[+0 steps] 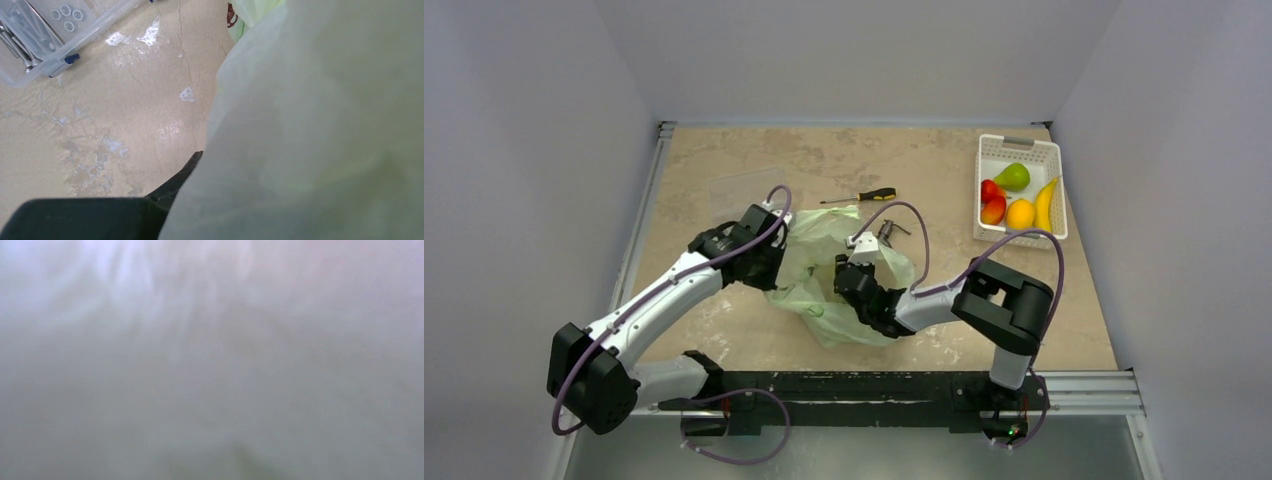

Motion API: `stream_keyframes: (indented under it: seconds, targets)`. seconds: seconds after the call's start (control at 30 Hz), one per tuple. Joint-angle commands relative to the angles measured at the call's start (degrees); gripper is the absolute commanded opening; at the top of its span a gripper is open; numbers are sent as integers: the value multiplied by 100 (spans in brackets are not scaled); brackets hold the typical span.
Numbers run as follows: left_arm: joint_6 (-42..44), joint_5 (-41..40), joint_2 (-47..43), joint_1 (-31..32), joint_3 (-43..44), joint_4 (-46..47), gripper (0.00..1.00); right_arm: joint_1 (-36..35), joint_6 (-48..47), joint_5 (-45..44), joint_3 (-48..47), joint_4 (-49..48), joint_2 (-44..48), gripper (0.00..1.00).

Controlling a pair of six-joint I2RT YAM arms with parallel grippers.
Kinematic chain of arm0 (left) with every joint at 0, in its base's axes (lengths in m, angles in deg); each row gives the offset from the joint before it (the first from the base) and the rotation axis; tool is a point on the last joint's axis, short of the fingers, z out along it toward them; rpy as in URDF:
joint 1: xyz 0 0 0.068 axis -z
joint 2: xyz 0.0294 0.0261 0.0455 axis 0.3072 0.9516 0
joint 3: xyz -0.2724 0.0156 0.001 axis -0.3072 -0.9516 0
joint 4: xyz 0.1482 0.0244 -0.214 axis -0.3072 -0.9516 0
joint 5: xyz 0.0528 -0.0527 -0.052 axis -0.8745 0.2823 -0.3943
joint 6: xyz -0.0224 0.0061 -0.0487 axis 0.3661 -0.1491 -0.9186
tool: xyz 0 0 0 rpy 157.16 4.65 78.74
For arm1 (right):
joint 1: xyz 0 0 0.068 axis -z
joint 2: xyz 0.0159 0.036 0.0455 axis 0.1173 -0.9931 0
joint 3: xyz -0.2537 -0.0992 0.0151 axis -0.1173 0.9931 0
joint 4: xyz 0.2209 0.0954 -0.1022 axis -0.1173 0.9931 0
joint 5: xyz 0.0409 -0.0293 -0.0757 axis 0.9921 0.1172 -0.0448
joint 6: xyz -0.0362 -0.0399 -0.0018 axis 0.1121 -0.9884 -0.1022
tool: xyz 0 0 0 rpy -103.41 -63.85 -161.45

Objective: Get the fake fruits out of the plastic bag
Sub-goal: Take out the fake fruit from the plastic bag.

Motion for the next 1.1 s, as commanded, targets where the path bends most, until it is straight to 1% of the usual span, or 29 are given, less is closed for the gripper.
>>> stream_keyframes:
  seconds: [0.0,0.03,0.07,0.1,0.27,0.4,0.47,0.53,0.57,0.63,0.7,0.83,0.9,1.0,1.07]
  targets:
    - [52,33,173,25,130,-74,0,25,-359,-47,266,-658,390,9]
    - [56,51,214,38,128,-83,0,25,-371,3,276,-712,410,6]
    - [62,63,242,50,135,-93,0,25,-387,43,266,-710,427,1]
    - [60,68,262,64,137,-94,0,25,-392,80,246,-678,446,0]
    - [52,-37,299,119,141,-130,0,25,-360,117,295,-611,708,0]
    - [30,-144,321,125,166,-154,0,25,-517,173,351,-487,1029,0]
    - [34,-134,320,128,163,-145,0,43,-616,637,381,-542,1207,0]
    - [34,-77,302,130,180,-139,0,77,-681,1606,320,-613,1259,0]
    - [40,-40,289,123,183,-127,0,78,-618,1920,276,-611,1270,0]
    - [42,11,227,127,186,-86,0,78,-508,2335,363,-908,1250,0]
    - [51,14,175,125,168,-57,0,85,-378,2263,424,-1043,1175,0]
    - [51,81,199,132,124,-60,0,118,-334,1777,368,-570,984,4]
    - [59,162,280,143,135,-68,0,158,-370,1721,473,-684,897,14]
    - [69,163,378,157,156,-106,0,225,-341,1747,518,-778,695,19]
    - [69,145,440,161,156,-131,0,227,-358,1691,327,-453,560,25]
